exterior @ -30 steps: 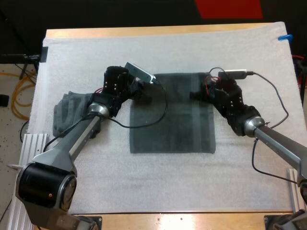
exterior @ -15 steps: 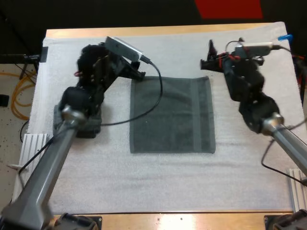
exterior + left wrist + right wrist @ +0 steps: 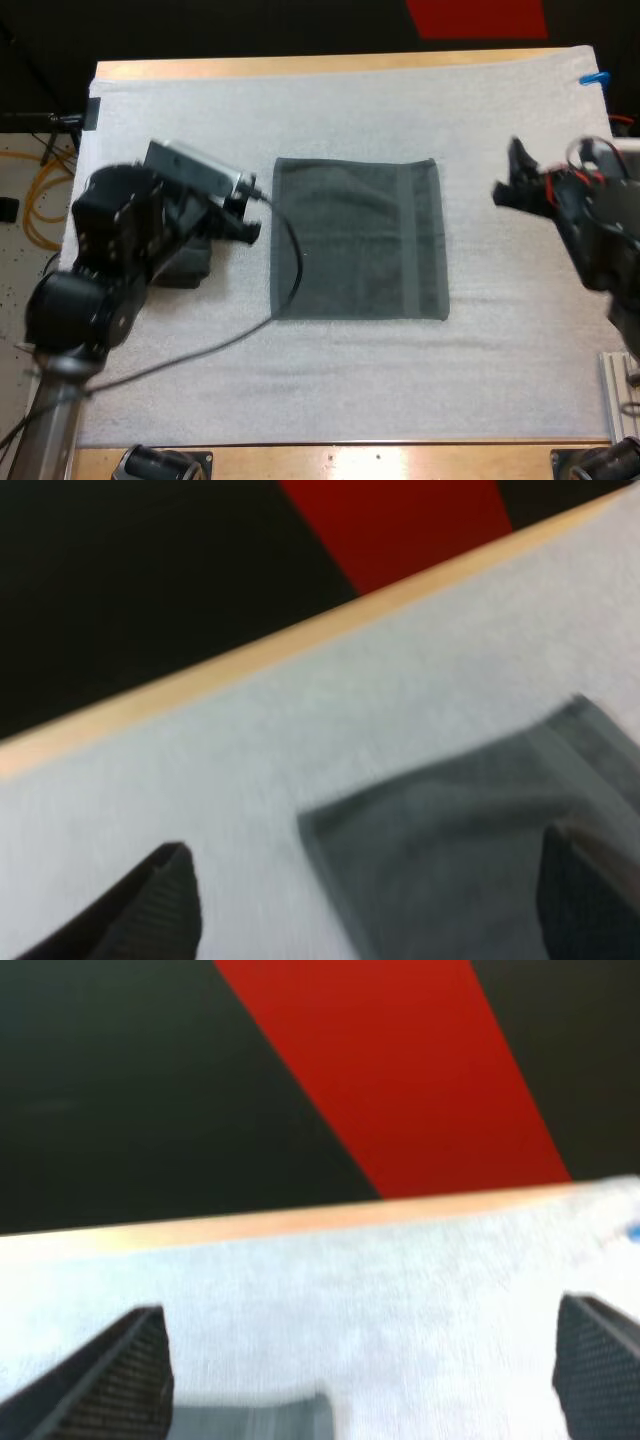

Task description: Pick towel from pile fold and stack

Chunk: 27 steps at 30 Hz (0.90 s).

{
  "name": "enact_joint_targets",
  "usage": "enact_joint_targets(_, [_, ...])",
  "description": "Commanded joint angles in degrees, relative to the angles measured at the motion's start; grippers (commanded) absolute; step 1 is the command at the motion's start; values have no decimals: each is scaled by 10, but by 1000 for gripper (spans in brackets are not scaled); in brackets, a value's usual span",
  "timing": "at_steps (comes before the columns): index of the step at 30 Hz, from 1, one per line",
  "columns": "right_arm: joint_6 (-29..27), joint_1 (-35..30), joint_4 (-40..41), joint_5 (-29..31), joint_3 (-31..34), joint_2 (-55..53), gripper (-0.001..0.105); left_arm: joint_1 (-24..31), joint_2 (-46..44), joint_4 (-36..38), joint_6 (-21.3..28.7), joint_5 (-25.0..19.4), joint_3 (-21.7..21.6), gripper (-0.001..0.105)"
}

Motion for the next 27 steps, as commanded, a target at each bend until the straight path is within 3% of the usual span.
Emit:
enact_joint_targets(1, [17,-5,142,0,-5,-18,75,2,-14,29,-13,2,4,67])
enact_joint_targets(4, [49,-5,237,-5,-5,-63,75,2,-60,75,-38,2,29,67])
enact_joint_targets(8, [72,-5,336,-79,1,-108,75,2,-123,97,-82,18,94,67])
enact_joint_targets(14, [129,-5,370,-207,64,-113,75,2,-194,97,-145,59,197,67])
enact_joint_targets(18, [174,-5,310,-246,141,-96,75,2,-211,98,-168,65,245,67])
enact_joint_targets(23, [238,-5,121,-333,261,-41,75,2,-212,85,-174,80,275,67])
enact_joint_targets(27, [295,-5,-15,-383,318,21,75,2,-212,76,-174,80,277,67])
